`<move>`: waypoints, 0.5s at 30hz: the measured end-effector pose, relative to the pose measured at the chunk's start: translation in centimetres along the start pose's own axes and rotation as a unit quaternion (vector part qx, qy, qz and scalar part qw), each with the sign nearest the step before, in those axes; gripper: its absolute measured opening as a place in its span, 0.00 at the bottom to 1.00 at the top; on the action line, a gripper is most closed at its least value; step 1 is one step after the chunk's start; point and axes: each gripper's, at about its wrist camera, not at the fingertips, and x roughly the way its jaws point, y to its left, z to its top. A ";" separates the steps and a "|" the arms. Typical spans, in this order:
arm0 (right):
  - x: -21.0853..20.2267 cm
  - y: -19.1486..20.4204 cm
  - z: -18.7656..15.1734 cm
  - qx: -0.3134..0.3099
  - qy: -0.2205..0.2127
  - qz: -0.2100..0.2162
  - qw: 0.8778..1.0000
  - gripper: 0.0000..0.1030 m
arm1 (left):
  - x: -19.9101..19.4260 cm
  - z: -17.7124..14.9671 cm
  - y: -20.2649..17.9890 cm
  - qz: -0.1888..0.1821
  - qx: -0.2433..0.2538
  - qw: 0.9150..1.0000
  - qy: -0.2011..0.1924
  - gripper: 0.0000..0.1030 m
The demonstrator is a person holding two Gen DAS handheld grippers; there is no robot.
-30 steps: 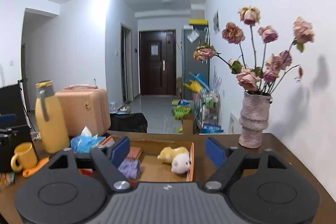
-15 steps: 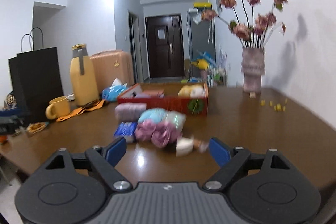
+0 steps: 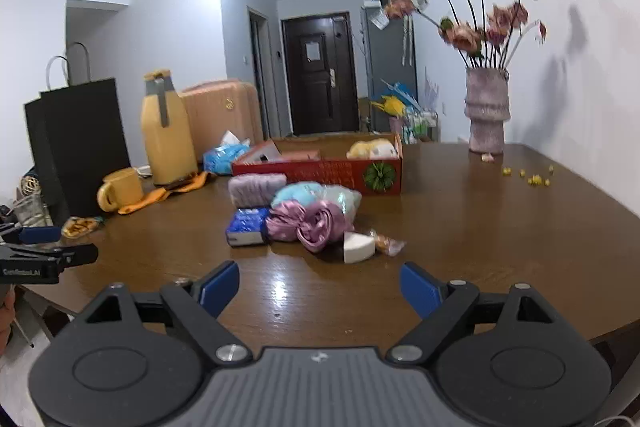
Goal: Organize soft objects
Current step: 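Withdraw both tools from the box back toward the soft items, then close both tools on the pink satin scrunchie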
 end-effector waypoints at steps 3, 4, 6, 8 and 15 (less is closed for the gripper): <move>2.6 -0.7 -0.2 0.013 0.020 -0.001 1.000 0.79 | 2.6 0.5 -0.4 -0.031 -0.013 0.999 0.024 0.94; 3.3 -0.9 -0.2 0.018 0.023 -0.001 1.000 0.77 | 3.4 0.9 -0.7 -0.041 -0.016 0.999 0.027 0.93; 4.9 -1.3 0.2 0.024 0.026 0.006 0.999 0.70 | 5.1 1.9 -1.4 -0.057 -0.016 0.998 0.029 0.89; 6.7 -1.7 1.0 0.029 0.027 0.012 0.999 0.66 | 7.2 3.2 -2.1 -0.068 -0.014 0.997 0.033 0.83; 14.6 -2.6 4.0 0.033 0.031 0.029 0.999 0.56 | 16.3 7.9 -5.1 -0.133 0.000 0.989 0.060 0.68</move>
